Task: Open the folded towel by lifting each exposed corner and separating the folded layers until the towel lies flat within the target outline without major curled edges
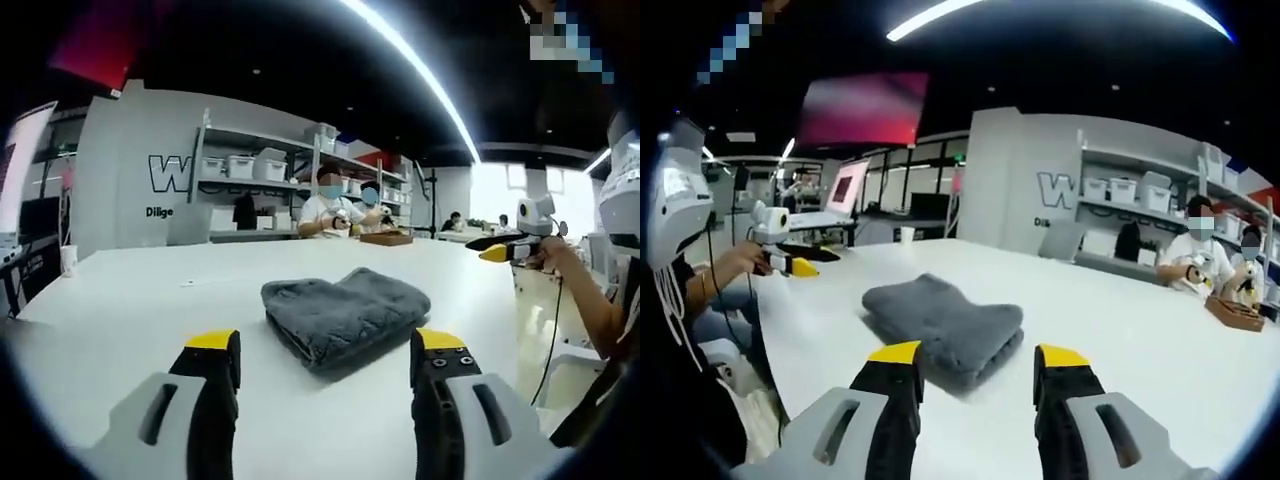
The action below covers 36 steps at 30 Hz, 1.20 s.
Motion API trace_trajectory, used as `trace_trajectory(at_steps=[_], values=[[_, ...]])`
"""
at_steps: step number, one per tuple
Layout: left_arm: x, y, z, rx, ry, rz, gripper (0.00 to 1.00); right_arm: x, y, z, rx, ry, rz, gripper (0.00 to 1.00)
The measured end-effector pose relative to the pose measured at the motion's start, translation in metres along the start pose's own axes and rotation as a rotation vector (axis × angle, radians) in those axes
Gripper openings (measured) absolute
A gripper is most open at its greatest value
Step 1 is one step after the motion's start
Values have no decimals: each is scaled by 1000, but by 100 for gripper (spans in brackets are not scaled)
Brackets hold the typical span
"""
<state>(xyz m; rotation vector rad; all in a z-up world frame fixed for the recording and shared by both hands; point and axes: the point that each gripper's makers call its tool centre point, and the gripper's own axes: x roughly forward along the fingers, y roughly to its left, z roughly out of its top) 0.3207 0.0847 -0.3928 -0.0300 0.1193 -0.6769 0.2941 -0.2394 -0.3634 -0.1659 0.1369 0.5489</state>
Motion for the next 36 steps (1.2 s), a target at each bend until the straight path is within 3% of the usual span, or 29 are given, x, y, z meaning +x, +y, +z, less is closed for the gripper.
trace_trajectory(at_steps=[3,16,20,30,32,33,36], values=[[4,-2,1,5,9,-28,63,4,-2,2,-9,3,1,41],[19,3,9,48,14,-81,63,19,1,8,-38,0,44,39],[23,17,13,24,0,-51,62,24,-2,9,-54,2,47,38],[33,25,16,18,-5,-60,62,37,-5,5,-73,27,78,37],[36,25,17,-30,-29,-76,62,41,-6,9,-42,14,80,37],[39,26,15,-101,-38,-78,60,43,-7,12,-41,2,78,37],[43,29,12,-65,-33,-66,55,47,-6,17,-46,-14,71,36]])
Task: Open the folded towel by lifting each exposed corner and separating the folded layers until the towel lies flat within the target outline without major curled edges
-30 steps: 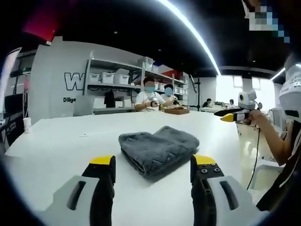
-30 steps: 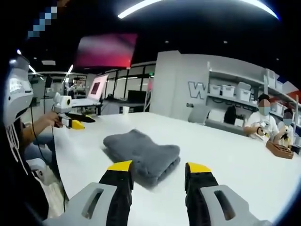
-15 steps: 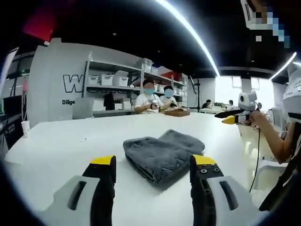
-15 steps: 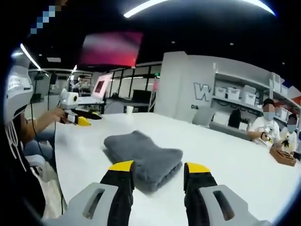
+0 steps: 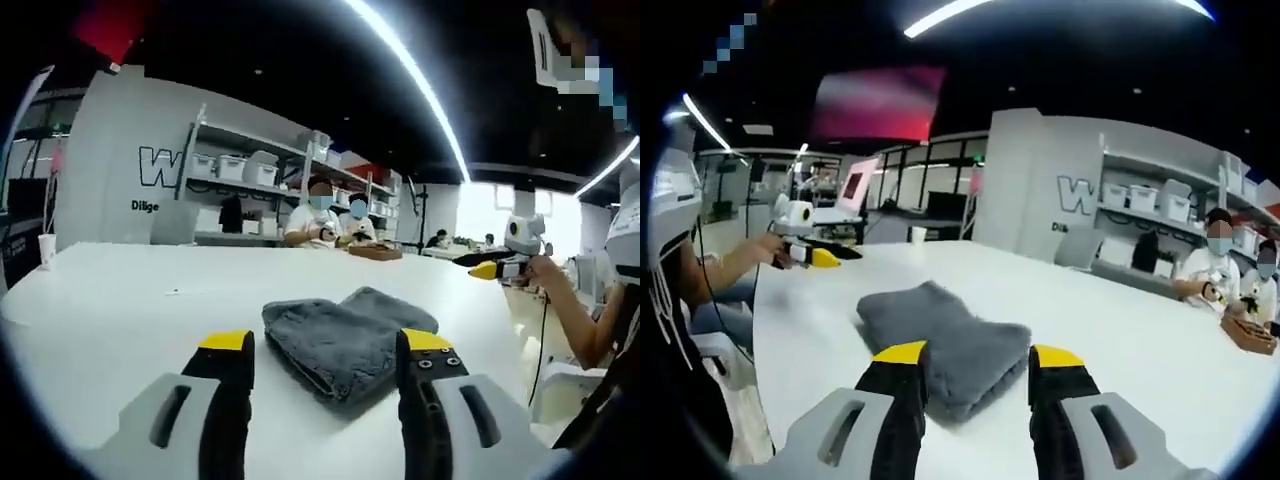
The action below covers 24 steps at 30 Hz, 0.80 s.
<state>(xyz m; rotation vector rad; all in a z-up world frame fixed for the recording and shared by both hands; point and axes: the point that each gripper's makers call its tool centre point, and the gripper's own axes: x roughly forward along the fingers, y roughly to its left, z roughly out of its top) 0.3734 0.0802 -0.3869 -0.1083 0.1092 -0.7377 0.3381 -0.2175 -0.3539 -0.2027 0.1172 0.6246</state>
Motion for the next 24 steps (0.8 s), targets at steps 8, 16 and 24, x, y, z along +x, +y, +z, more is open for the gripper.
trace_trajectory(at_steps=[8,16,24], values=[[5,3,5,-37,-25,-11,54,8,1,3,-31,27,15,36],[12,11,2,-49,-23,3,54,12,-9,9,-38,23,-3,35],[13,26,8,-32,-19,36,55,20,-9,4,-47,54,8,34]])
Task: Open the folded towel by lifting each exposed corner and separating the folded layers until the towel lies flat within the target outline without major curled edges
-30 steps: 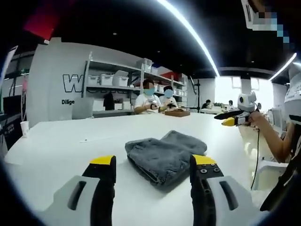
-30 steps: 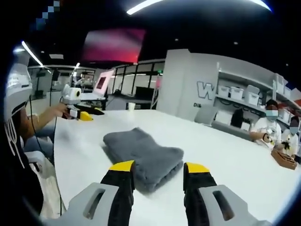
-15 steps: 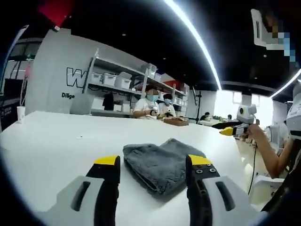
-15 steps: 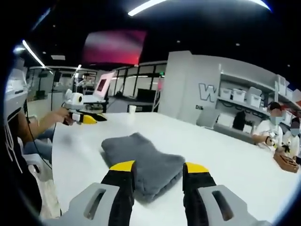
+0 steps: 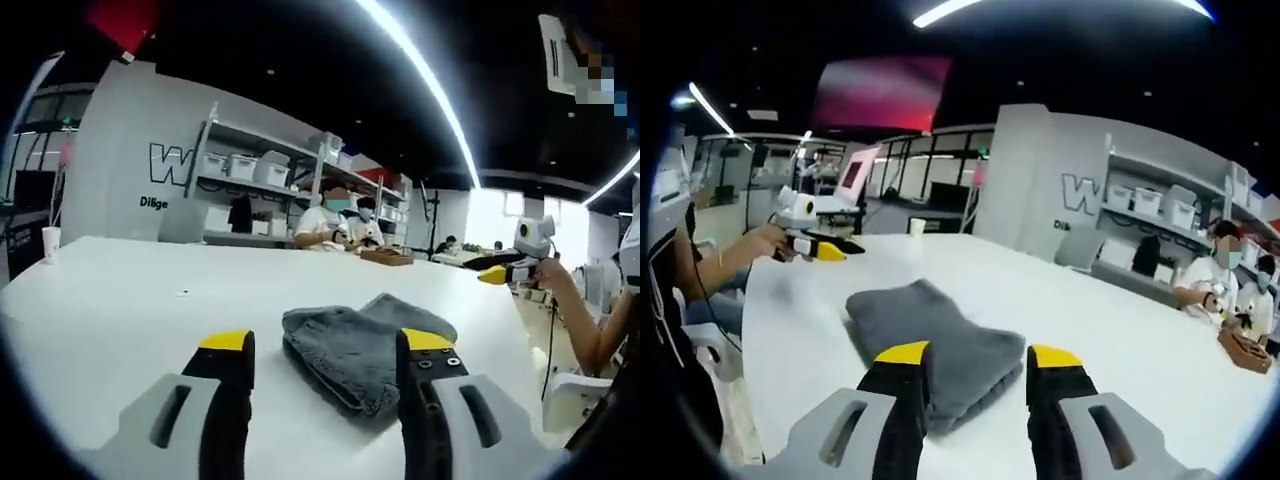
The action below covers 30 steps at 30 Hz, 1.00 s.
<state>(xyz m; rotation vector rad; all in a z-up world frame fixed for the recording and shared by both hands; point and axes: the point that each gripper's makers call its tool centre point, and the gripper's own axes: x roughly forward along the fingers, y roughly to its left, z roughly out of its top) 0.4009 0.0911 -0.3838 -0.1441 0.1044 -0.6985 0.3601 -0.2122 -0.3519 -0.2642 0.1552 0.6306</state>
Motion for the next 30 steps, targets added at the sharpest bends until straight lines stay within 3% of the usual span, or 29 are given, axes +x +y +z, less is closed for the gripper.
trace_trajectory(at_steps=[6,22,26,30], values=[[2,4,3,10,11,-9,49,5,-7,1,18,-2,-19,33],[17,3,-6,27,84,-35,50,23,-16,2,54,-17,-3,31],[21,2,1,15,56,-30,50,28,-13,-5,86,-12,17,31],[30,4,-1,16,65,-36,49,33,-14,-12,101,3,10,31]])
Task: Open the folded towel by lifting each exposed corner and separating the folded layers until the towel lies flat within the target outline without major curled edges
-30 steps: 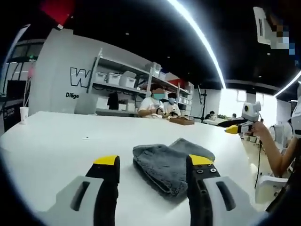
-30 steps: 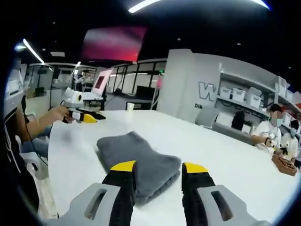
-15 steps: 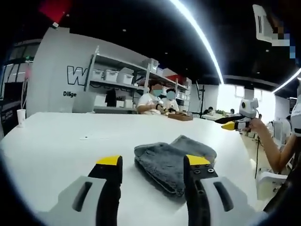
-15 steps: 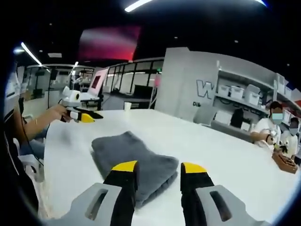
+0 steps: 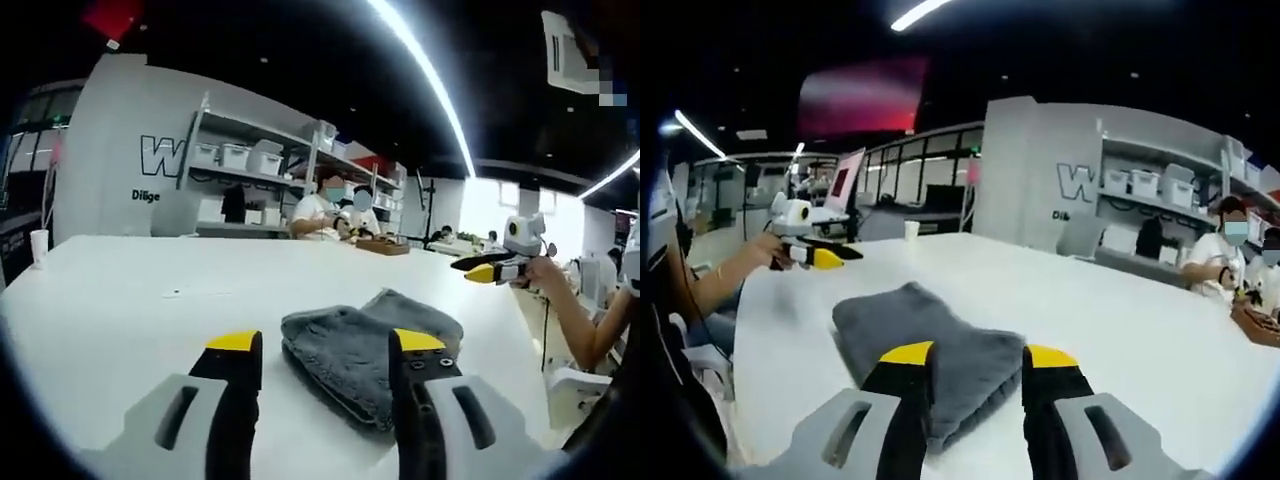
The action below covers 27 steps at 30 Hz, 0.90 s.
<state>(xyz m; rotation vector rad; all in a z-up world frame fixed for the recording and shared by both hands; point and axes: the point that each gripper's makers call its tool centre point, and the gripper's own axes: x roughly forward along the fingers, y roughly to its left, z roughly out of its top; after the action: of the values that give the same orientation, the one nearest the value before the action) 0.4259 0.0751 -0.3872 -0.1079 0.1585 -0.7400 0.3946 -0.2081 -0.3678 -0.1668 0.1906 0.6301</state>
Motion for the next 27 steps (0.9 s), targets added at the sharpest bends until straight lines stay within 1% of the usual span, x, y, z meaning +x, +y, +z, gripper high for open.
trace_trajectory(at_steps=[3,5,7,14,15,16,17,20,21,22,24,27], values=[[4,-3,-6,-9,16,-25,49,6,-1,-3,2,7,6,30],[6,-3,-10,-9,30,-26,49,10,-4,-6,13,22,0,31],[7,-3,-13,-6,41,-27,48,13,-6,-7,0,27,-9,31],[11,-1,-16,-15,51,-23,47,26,-6,-6,4,30,1,30],[13,2,-16,-14,39,-15,46,28,-6,-7,5,28,3,30],[16,8,-13,-50,17,11,45,29,-6,-7,6,25,1,29],[17,10,-13,-67,10,21,45,32,-7,-6,10,17,-7,29],[21,14,-7,-84,-22,31,46,38,-8,-11,25,27,-6,30],[22,19,-2,-111,-54,59,48,39,-8,-12,29,30,-6,30],[22,22,0,-114,-66,71,48,40,-8,-13,28,33,-6,30],[22,24,1,-111,-67,73,48,41,-10,-13,30,33,-11,30],[24,29,1,-131,-73,71,48,46,-13,-14,28,41,-19,30]])
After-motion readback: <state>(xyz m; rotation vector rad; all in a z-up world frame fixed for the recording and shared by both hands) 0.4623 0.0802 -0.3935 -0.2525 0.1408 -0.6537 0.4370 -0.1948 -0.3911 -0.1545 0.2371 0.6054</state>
